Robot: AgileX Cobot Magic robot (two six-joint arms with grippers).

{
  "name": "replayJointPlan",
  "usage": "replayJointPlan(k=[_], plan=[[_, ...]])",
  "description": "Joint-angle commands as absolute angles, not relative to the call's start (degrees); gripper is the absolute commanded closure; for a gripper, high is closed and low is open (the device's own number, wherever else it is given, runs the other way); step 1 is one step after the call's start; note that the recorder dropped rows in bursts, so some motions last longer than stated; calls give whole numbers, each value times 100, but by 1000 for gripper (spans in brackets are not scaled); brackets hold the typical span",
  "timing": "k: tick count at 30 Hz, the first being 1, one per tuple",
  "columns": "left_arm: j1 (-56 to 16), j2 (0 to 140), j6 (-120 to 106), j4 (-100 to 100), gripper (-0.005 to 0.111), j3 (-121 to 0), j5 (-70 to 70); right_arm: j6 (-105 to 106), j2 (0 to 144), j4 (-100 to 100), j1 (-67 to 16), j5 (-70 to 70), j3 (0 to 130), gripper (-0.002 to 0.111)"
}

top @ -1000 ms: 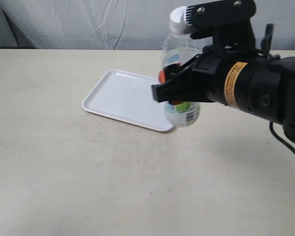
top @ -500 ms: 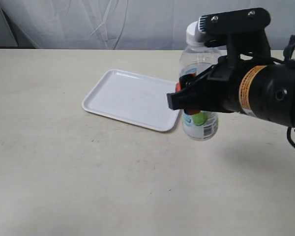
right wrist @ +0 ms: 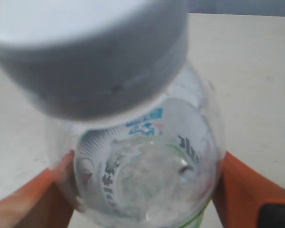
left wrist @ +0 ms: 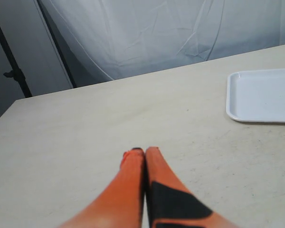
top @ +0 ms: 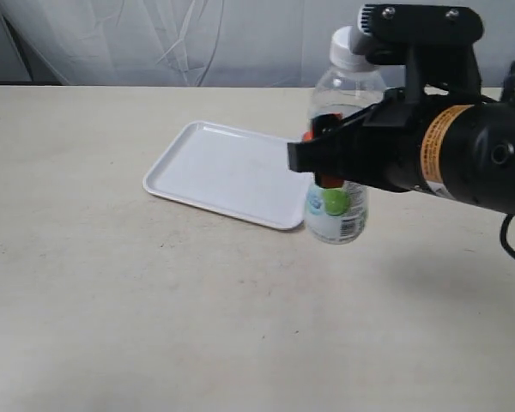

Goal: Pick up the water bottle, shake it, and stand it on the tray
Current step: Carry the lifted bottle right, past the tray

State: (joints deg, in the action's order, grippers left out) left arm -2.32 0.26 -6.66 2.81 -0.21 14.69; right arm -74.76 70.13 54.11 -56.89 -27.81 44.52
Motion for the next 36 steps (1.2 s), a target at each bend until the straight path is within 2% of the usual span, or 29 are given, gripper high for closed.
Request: replayJointPlan(k=[1,3,6,11,20,27,33,36], plan=[[-234,0,-651,246,106,0,1418,-6085,6875,4825,-5664,-1940,4428,109],[-234,0,-651,246,106,0,1418,-5796,6836,4694,-5664,-1998,4454,109],[-234,0,-651,246,106,0,1418,-7060,6836,5395,-5642,-2844,4549,109],[-234,0,-651,246,106,0,1418,-6914,6452,5515,-5642,-1830,4549,109],[-234,0,-651,246,106,0,1418,-6891,7035,5120,-5642,-2064,4024,109],[-234,0,-651,246,106,0,1418,-6891,6278,5250,-5680,-1888,4649,109],[-234,0,-651,246,106,0,1418,-6650,6835,4754,-5665,-1944,4110,109],[-234,0,-651,246,106,0,1418,-6605,6703,4680,-5665,-1875,4256,109]])
